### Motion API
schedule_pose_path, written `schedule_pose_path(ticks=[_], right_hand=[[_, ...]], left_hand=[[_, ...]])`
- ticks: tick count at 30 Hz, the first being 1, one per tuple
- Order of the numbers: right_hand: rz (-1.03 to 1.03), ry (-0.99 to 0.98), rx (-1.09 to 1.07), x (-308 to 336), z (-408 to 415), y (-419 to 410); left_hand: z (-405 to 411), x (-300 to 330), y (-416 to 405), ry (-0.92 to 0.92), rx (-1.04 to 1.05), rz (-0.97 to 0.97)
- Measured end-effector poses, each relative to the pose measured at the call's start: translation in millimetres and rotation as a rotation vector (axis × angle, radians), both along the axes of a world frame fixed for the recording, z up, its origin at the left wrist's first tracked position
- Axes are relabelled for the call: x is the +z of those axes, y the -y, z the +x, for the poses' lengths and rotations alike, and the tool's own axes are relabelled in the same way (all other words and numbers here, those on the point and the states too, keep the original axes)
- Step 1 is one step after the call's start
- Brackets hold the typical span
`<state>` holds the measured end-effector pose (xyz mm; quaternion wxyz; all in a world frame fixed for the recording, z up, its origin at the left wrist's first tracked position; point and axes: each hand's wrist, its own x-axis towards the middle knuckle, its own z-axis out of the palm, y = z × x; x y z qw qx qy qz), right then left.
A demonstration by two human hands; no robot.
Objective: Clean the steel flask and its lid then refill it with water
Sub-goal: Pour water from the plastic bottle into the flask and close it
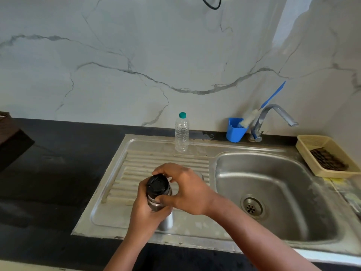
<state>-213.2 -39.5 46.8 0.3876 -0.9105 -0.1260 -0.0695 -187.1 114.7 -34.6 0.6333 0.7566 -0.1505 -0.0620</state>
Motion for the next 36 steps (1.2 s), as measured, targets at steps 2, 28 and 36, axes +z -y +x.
schedule_pose_path(ticks=[2, 28, 36], right_hand=[[-0.090, 0.035, 0.045, 1, 0, -1], [-0.648, 0.247, -0.042, 10, 8, -26], [-0.461, 0.023, 0.166, 42, 10, -5]], left_hand=[[1, -3, 1, -0.010, 0.019, -0.019], [-2, 11, 7, -0.019, -0.058, -0.043], [-1, 4, 3, -0.027, -0.066, -0.096]])
